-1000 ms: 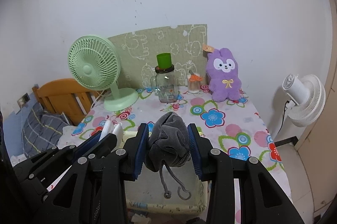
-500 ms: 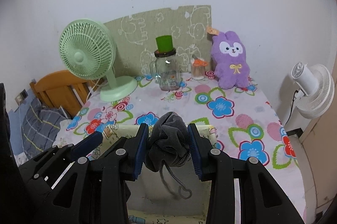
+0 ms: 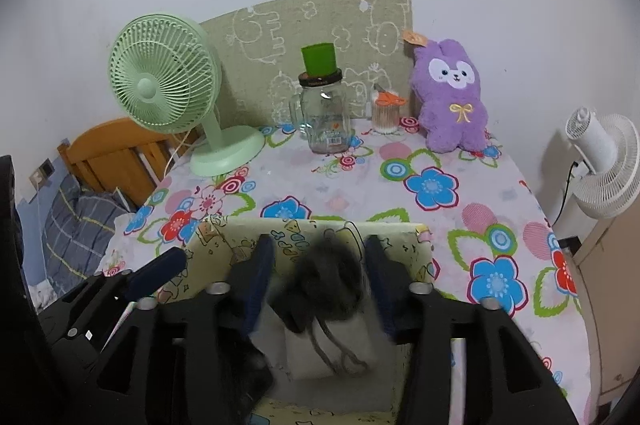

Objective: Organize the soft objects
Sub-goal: 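Lower both items into the basket and open both tools, then withdraw both tools from the basket toward the remaining bags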

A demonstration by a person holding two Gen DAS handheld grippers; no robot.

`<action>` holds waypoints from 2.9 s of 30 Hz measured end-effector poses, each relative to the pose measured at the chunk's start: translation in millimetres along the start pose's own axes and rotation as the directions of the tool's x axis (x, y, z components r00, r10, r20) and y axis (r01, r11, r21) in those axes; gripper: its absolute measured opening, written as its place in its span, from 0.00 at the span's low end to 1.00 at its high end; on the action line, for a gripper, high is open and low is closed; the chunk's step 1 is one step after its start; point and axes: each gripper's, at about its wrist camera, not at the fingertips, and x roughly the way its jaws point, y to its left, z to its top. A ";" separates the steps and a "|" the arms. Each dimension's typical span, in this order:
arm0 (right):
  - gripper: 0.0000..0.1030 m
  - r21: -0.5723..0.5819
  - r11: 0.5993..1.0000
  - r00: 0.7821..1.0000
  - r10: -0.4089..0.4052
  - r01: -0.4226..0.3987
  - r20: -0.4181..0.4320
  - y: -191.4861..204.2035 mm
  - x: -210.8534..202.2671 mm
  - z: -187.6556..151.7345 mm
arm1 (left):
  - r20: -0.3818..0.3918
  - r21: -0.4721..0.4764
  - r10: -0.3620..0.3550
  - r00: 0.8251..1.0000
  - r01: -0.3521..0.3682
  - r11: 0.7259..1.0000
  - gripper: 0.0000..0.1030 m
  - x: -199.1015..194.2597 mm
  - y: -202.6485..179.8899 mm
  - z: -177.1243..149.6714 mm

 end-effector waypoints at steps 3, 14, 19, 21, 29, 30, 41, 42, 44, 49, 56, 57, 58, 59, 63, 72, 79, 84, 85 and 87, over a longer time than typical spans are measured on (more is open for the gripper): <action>0.81 -0.006 1.000 0.999 -0.008 0.008 0.039 0.5 -5.4 1.0 | 0.007 -0.006 -0.009 1.000 0.009 1.000 0.93 -4.1 1.0 0.9; 0.88 0.005 1.000 0.999 0.005 -0.005 0.043 0.2 -23.4 0.1 | -0.004 -0.001 -0.012 1.000 0.012 1.000 0.95 -23.7 -5.4 -1.7; 0.92 0.000 1.000 0.997 -0.003 0.003 0.072 1.1 -43.7 -1.7 | 0.027 0.004 -0.011 1.000 0.011 1.000 0.97 -42.9 -9.8 -4.1; 0.92 -0.002 1.000 0.996 -0.005 0.006 0.084 1.5 -52.3 -2.8 | 0.035 0.005 -0.012 0.999 0.011 1.000 0.98 -49.8 -11.1 -4.8; 0.97 -0.002 1.000 0.992 -0.006 0.006 0.123 3.5 -85.4 -8.2 | 0.075 0.016 -0.006 0.997 0.005 1.000 0.98 -79.8 -18.3 -9.5; 0.98 -0.002 1.000 0.992 -0.007 0.007 0.128 3.9 -89.3 -8.8 | 0.079 0.016 -0.006 0.997 0.004 1.000 0.98 -83.3 -19.3 -10.3; 1.00 -0.006 1.000 0.984 -0.002 0.003 0.180 3.5 -137.4 -20.9 | 0.133 0.033 0.002 0.991 -0.007 0.999 0.98 -123.7 -32.0 -21.6; 1.00 -0.007 1.000 0.983 -0.002 0.004 0.185 3.5 -141.8 -22.6 | 0.138 0.034 0.002 0.990 -0.007 0.999 0.98 -127.7 -33.2 -23.2; 1.00 -0.009 1.000 0.981 -0.005 0.007 0.194 3.5 -150.4 -25.9 | 0.145 0.037 0.000 0.989 -0.005 0.999 0.99 -133.4 -34.9 -25.9; 1.00 -0.012 1.000 0.980 -0.020 0.022 0.197 5.0 -167.7 -34.2 | 0.155 0.042 -0.008 0.988 0.001 0.999 0.99 -146.2 -39.2 -34.2; 1.00 -0.010 0.999 0.978 -0.042 0.045 0.205 6.7 -185.1 -47.0 | 0.169 0.058 -0.020 0.985 0.011 0.998 0.99 -159.0 -44.8 -47.0; 1.00 -0.010 0.999 0.977 -0.044 0.047 0.206 6.8 -187.7 -49.3 | 0.170 0.059 -0.024 0.985 0.014 0.998 0.99 -160.6 -45.6 -49.3; 1.00 -0.009 0.999 0.978 -0.046 0.049 0.205 6.6 -190.0 -51.1 | 0.172 0.061 -0.028 0.985 0.018 0.998 0.99 -162.5 -46.2 -52.3; 1.00 -0.009 0.999 0.977 -0.049 0.052 0.208 6.8 -192.2 -52.9 | 0.173 0.063 -0.033 0.984 0.022 0.998 0.99 -163.8 -46.6 -54.3; 1.00 -0.007 0.998 0.975 -0.062 0.065 0.211 5.5 -199.1 -62.7 | 0.168 0.068 -0.040 0.985 0.029 0.997 1.00 -165.3 -50.0 -63.8; 1.00 -0.025 0.996 0.981 -0.081 0.086 0.175 3.6 -195.6 -86.6 | 0.154 0.080 -0.045 0.987 0.033 0.996 1.00 -164.2 -56.3 -89.7; 1.00 -0.018 0.996 0.984 -0.081 0.084 0.156 -2.7 -191.3 -102.8 | 0.159 0.091 -0.025 0.987 0.010 0.996 1.00 -161.8 -62.1 -105.7; 1.00 -0.015 0.996 0.989 -0.084 0.087 0.122 -5.4 -181.6 -115.8 | 0.130 0.084 -0.027 0.991 0.016 0.996 1.00 -151.9 -60.8 -117.7; 1.00 -0.013 0.997 0.991 -0.076 0.078 0.111 -6.5 -179.2 -117.9 | 0.125 0.081 -0.029 0.992 0.019 0.997 1.00 -149.7 -60.0 -119.4; 1.00 -0.007 0.998 0.994 -0.059 0.060 0.097 -8.2 -174.7 -122.7 | 0.108 0.074 -0.040 0.993 0.032 0.997 1.00 -144.3 -57.9 -123.5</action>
